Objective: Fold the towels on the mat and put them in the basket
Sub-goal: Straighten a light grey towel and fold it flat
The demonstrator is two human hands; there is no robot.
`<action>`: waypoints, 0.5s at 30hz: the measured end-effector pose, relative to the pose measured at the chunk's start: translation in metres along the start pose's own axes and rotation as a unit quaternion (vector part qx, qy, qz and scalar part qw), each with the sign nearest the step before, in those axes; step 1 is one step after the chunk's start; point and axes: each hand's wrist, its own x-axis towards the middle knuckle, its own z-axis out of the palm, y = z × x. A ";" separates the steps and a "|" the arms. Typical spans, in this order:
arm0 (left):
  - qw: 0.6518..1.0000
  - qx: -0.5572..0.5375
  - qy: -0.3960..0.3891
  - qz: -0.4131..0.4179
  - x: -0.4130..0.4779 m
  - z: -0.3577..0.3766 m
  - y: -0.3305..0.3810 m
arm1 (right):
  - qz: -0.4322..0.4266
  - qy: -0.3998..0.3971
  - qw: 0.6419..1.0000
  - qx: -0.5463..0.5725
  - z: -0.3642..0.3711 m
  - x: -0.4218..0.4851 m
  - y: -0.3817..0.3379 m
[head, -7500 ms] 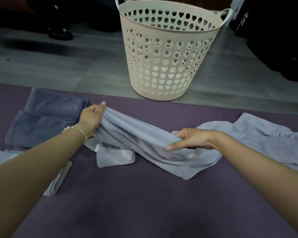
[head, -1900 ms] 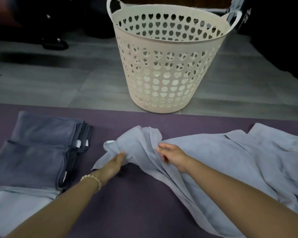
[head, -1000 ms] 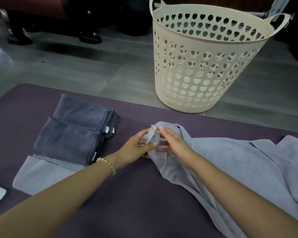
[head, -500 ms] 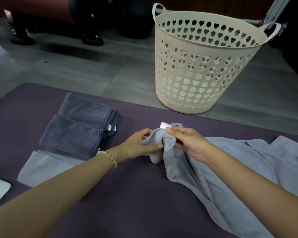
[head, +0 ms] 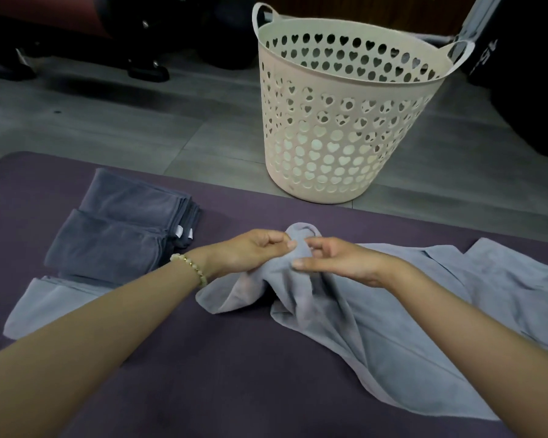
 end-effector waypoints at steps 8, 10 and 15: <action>0.974 0.118 -0.113 -0.154 -0.002 -0.022 -0.017 | -0.035 0.096 0.941 0.323 -0.028 -0.013 0.003; 0.970 0.100 -0.122 -0.186 -0.002 -0.029 -0.028 | -0.019 0.179 0.899 0.399 -0.049 -0.019 0.024; 0.983 0.086 -0.057 -0.151 0.000 -0.055 -0.046 | -0.033 0.359 0.776 0.517 -0.104 -0.053 0.095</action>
